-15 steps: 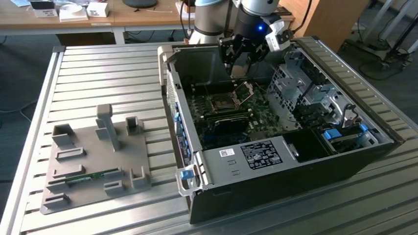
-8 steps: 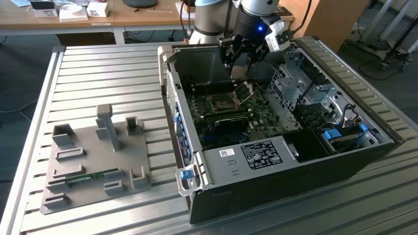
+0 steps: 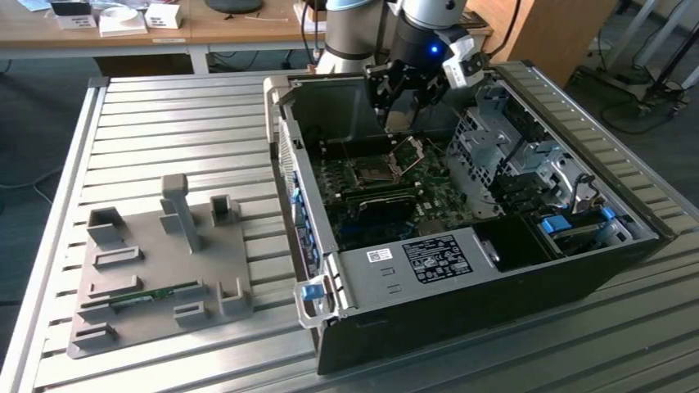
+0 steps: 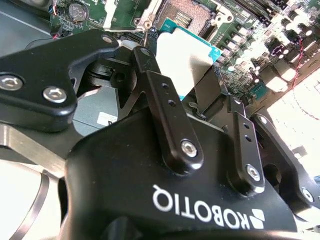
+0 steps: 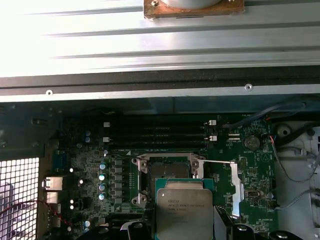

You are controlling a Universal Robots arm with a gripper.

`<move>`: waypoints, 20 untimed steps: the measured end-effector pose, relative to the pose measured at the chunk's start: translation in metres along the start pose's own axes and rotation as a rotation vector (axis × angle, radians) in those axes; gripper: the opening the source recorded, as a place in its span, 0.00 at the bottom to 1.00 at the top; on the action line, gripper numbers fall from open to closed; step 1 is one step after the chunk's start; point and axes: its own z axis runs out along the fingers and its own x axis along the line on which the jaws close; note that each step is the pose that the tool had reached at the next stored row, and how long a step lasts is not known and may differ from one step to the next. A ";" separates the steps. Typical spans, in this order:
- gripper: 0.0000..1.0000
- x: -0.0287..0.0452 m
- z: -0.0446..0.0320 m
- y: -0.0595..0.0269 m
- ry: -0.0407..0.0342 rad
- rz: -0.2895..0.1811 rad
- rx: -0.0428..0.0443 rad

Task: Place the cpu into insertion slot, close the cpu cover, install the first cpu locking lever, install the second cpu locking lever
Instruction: 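Place the cpu into insertion slot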

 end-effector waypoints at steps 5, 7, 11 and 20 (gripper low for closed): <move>0.54 0.0007 0.0000 0.0000 0.0001 0.000 0.0001; 0.54 0.0007 0.0000 0.0000 0.0001 0.000 0.0000; 0.54 0.0008 0.0000 0.0000 0.0001 0.000 0.0001; 0.54 0.0063 0.0017 -0.0005 -0.0002 0.000 -0.0001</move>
